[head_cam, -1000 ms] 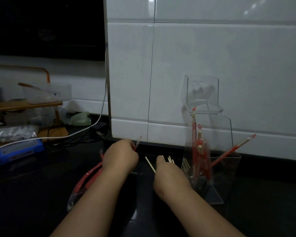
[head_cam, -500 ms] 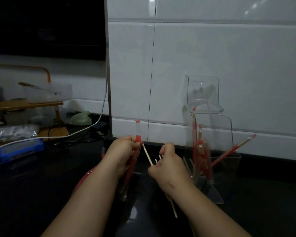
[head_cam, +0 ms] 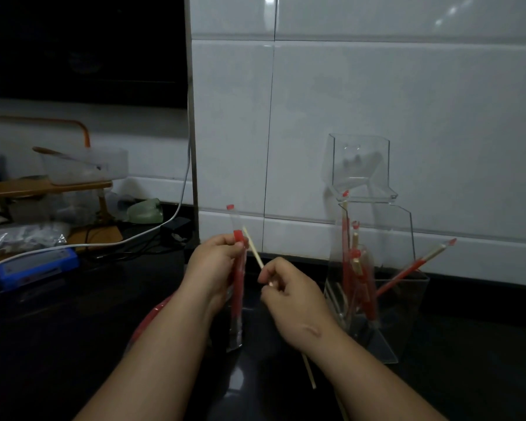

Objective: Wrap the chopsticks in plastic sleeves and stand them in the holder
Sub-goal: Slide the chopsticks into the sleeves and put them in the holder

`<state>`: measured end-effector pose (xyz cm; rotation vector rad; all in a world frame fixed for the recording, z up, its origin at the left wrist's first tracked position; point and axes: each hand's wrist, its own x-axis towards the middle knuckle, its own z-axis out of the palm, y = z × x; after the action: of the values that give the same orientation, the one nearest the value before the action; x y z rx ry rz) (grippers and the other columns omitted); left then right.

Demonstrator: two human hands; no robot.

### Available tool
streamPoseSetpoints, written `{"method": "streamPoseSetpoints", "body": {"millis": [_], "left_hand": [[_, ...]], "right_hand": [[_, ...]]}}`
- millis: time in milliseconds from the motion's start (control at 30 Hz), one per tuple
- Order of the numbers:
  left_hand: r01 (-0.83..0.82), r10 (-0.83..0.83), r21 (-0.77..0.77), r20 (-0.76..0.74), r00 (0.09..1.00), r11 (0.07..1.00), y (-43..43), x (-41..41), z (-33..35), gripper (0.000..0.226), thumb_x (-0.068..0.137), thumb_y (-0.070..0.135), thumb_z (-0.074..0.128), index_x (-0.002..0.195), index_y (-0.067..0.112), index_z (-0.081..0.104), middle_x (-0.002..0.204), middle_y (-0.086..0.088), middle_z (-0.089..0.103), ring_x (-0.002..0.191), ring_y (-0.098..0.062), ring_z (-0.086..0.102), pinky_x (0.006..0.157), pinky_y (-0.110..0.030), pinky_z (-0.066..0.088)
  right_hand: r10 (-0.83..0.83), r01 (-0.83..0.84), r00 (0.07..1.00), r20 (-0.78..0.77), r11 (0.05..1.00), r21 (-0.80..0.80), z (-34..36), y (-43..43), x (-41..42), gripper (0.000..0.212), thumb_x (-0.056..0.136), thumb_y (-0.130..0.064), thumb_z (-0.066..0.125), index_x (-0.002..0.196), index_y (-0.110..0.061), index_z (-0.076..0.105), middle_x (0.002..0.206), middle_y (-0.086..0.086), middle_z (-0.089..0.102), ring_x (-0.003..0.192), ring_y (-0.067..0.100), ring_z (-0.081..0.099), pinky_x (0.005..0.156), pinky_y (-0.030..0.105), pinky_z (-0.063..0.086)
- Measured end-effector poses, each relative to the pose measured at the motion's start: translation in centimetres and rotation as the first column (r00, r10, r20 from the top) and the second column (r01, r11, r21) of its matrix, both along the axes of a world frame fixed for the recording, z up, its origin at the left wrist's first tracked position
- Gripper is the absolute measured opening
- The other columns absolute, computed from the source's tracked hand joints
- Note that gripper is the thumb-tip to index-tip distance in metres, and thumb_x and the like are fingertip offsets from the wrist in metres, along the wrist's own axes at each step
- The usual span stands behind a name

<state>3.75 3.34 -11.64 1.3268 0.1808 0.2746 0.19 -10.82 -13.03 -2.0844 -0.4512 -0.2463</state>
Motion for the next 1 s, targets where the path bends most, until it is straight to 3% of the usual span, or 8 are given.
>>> {"method": "streamPoseSetpoints", "body": {"millis": [100,167,300,433,633,833,1000], "left_hand": [[-0.075,0.076,-0.046,0.035,0.996,0.996,0.5,0.2,-0.1,0.022,0.094,0.01,0.059,0.082,0.019,0.074,0.071,-0.004,0.062,0.07,-0.021,0.054,0.064,-0.031,0.041],[-0.082,0.093,-0.122,0.082,0.992,0.989,0.6,0.2,0.1,0.023,0.092,0.007,0.062,0.077,0.018,0.075,0.064,-0.002,0.06,0.066,-0.021,0.049,0.061,-0.031,0.036],[-0.017,0.038,-0.157,0.134,0.99,0.987,0.4,-0.1,0.4,0.025,0.09,0.003,0.062,0.073,0.016,0.075,0.061,-0.001,0.059,0.057,-0.014,0.044,0.055,-0.028,0.029],[0.005,0.022,-0.204,0.129,0.991,0.979,0.4,-0.1,0.4,0.022,0.089,0.002,0.062,0.076,0.015,0.074,0.061,0.0,0.058,0.055,-0.012,0.042,0.053,-0.026,0.026],[0.085,-0.054,-0.22,0.142,0.988,0.972,-0.2,-0.6,0.9,0.014,0.09,0.003,0.059,0.086,0.013,0.069,0.062,0.0,0.06,0.053,-0.011,0.046,0.046,-0.021,0.029],[-0.004,0.109,-0.316,0.315,0.943,0.949,-0.1,-1.0,1.4,0.012,0.095,0.017,0.06,0.094,0.018,0.072,0.078,0.004,0.068,0.058,-0.005,0.049,0.051,-0.019,0.032],[-0.086,0.182,-0.261,0.367,0.912,0.961,0.4,-1.2,1.4,0.009,0.092,0.022,0.064,0.093,0.02,0.072,0.078,0.008,0.069,0.059,-0.004,0.045,0.054,-0.02,0.033]], "right_hand": [[-0.023,0.031,0.999,-0.042,0.981,0.193,0.6,0.0,-0.4,0.028,0.09,-0.01,0.053,0.079,-0.033,0.065,0.073,-0.003,0.069,0.06,0.011,0.06,0.061,0.034,0.051],[-0.023,0.032,0.999,-0.042,0.973,0.228,0.8,0.0,-0.7,0.024,0.09,-0.013,0.056,0.086,-0.035,0.066,0.082,-0.001,0.072,0.07,0.013,0.065,0.072,0.035,0.055],[-0.008,0.014,1.0,-0.029,0.979,0.204,0.4,0.0,-0.5,0.034,0.079,-0.007,0.064,0.096,-0.035,0.061,0.091,-0.009,0.07,0.076,0.012,0.066,0.075,0.035,0.056],[-0.023,0.025,1.0,-0.013,0.984,0.177,0.0,0.3,-0.1,0.037,0.076,-0.01,0.074,0.094,-0.039,0.059,0.092,-0.014,0.07,0.061,0.004,0.051,0.071,0.034,0.056],[-0.052,0.053,0.999,-0.01,0.987,0.153,-0.4,0.3,0.1,0.028,0.072,-0.014,0.081,0.08,-0.032,0.061,0.068,-0.011,0.062,0.058,0.001,0.05,0.068,0.028,0.051],[-0.108,0.107,0.994,0.02,0.993,0.04,-0.7,0.1,0.5,0.031,0.076,-0.013,0.078,0.078,-0.037,0.059,0.068,-0.009,0.06,0.059,0.002,0.052,0.067,0.027,0.051],[-0.111,0.113,0.993,0.027,0.99,-0.082,-0.5,-0.2,0.0,0.025,0.084,-0.016,0.072,0.077,-0.035,0.057,0.073,-0.012,0.061,0.068,-0.006,0.056,0.065,0.017,0.047]]}}
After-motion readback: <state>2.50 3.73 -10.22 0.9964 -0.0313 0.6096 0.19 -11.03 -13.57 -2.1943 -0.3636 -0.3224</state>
